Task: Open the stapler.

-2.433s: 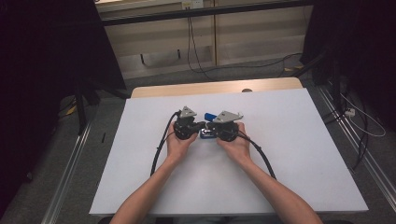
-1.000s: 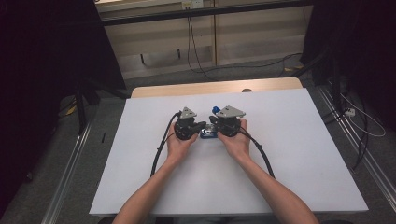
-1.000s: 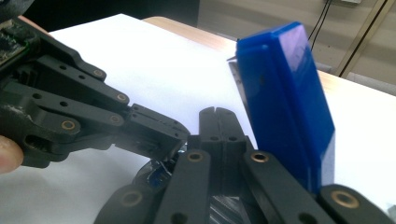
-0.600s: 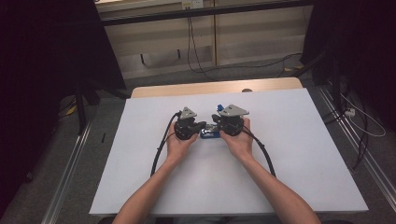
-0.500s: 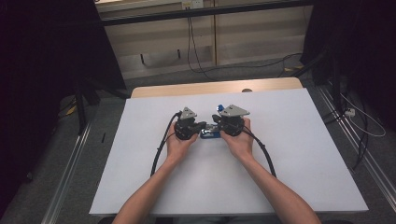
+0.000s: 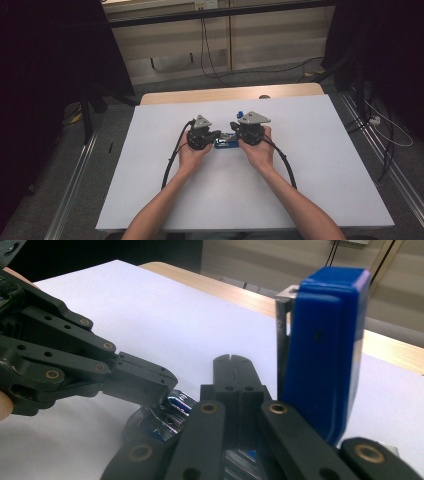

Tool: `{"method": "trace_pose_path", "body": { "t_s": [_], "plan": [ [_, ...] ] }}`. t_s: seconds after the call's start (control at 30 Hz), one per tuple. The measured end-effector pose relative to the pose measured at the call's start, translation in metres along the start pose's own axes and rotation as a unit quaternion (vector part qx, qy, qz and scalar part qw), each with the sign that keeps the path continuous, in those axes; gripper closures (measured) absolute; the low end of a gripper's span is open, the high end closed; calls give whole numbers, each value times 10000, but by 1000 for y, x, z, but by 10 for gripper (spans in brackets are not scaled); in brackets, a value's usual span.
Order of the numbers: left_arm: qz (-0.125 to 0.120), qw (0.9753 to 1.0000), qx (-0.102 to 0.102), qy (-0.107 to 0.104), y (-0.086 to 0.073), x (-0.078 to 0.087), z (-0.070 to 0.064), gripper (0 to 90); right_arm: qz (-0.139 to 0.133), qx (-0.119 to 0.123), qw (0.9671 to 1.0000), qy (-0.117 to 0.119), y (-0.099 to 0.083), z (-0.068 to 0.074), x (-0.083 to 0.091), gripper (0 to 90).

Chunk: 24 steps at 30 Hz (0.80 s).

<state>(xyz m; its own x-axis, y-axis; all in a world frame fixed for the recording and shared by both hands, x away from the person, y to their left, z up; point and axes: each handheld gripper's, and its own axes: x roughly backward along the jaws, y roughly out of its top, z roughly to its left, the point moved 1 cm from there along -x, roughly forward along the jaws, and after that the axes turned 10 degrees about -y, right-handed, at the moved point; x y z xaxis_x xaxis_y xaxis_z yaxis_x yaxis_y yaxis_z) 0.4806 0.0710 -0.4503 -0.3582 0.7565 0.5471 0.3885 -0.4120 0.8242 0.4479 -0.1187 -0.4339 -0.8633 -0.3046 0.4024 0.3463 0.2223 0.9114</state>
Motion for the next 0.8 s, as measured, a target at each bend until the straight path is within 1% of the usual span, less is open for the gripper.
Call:
{"method": "trace_pose_path", "body": {
  "t_s": [0.17,0.2,0.23,0.3,0.43,0.47,0.5,0.6,0.67,0.8],
  "plan": [
    [-5,10000,-13,-12,0,0,1,900,-14,-30,10000,-6,-1,-3,2,900],
    [-9,10000,5,-27,0,0,1,900,-14,-30,10000,-5,-1,-3,2,900],
    [-3,10000,-36,-11,0,0,1,900,-15,-18,10000,-13,-1,-3,2,900],
    [1,10000,-32,-3,0,0,1,900,-42,-33,10000,-52,-1,-2,2,900],
    [-30,10000,0,-31,-1,0,1,900,-53,-52,10000,-34,-2,-3,3,900],
    [-51,10000,59,-61,-1,0,1,900,-52,-54,10000,-45,-2,-3,3,900],
    [-42,10000,22,-38,-1,0,1,900,-48,-65,10000,-29,-1,-4,3,900],
    [-33,10000,34,-33,-1,0,0,900,-106,-82,9999,-87,-1,-7,5,900],
    [-33,10000,15,-31,-1,0,0,900,-112,-109,9998,-86,-1,-8,7,900],
    [-27,10000,2,-29,-1,0,0,900,-147,-76,9998,-88,1,-8,8,900]
  ]
}}
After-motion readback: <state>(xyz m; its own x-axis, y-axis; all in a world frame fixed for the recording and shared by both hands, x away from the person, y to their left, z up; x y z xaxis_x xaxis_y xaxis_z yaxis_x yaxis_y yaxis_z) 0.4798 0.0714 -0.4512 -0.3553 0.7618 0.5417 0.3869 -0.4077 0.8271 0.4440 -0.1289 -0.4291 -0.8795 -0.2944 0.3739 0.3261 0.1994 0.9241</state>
